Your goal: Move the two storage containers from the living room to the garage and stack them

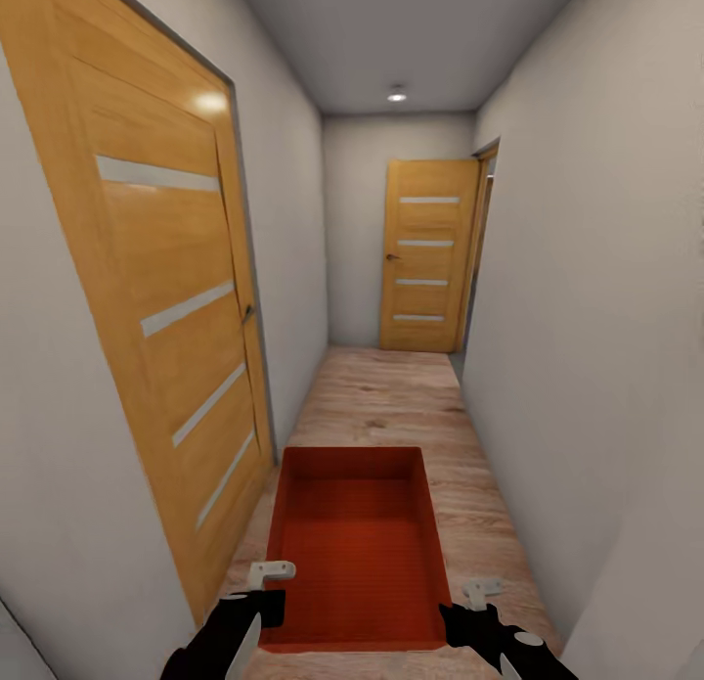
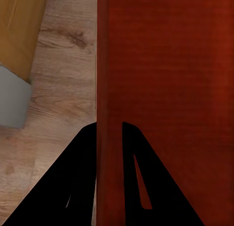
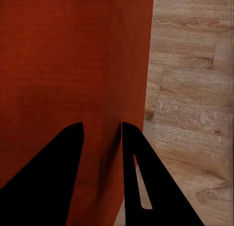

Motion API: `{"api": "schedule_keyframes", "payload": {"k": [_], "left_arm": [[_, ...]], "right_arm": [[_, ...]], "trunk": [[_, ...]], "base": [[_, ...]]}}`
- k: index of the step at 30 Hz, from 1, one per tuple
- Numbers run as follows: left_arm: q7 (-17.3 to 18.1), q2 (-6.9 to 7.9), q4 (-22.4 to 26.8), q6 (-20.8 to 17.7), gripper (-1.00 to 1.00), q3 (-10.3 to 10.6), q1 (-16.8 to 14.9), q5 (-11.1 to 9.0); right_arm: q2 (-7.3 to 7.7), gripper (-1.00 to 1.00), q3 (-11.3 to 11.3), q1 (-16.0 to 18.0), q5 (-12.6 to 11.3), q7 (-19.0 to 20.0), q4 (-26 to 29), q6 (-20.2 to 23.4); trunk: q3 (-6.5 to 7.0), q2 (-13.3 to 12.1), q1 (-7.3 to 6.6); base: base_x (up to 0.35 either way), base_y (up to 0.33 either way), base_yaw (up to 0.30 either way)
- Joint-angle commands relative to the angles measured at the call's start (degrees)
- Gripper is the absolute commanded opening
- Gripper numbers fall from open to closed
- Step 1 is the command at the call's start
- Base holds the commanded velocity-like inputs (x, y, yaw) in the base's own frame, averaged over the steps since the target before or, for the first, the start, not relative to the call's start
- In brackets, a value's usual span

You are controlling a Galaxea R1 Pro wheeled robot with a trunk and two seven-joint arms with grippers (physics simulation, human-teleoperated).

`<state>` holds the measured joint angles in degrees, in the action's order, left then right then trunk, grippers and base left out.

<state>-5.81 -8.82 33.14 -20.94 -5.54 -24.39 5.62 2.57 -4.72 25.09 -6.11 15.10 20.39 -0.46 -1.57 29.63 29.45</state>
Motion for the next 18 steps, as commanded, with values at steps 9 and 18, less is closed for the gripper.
{"api": "schedule_keyframes", "payload": {"k": [9, 18], "left_arm": [[-0.17, -0.06, 0.35, -0.42, -1.0, -3.74, -0.08, 2.11], [-0.17, -0.06, 0.35, -0.42, -1.0, -3.73, -0.08, 2.11]], "right_arm": [[0.07, -1.0, -0.38, 0.04, -0.75, 0.11, -0.08, -0.07], [0.07, -1.0, -0.38, 0.04, -0.75, 0.11, -0.07, -0.08]], "trunk": [[-0.11, 0.11, 0.06], [-0.11, 0.11, 0.06]], "base": [[0.327, 0.095, -0.255], [0.327, 0.094, -0.143]]}}
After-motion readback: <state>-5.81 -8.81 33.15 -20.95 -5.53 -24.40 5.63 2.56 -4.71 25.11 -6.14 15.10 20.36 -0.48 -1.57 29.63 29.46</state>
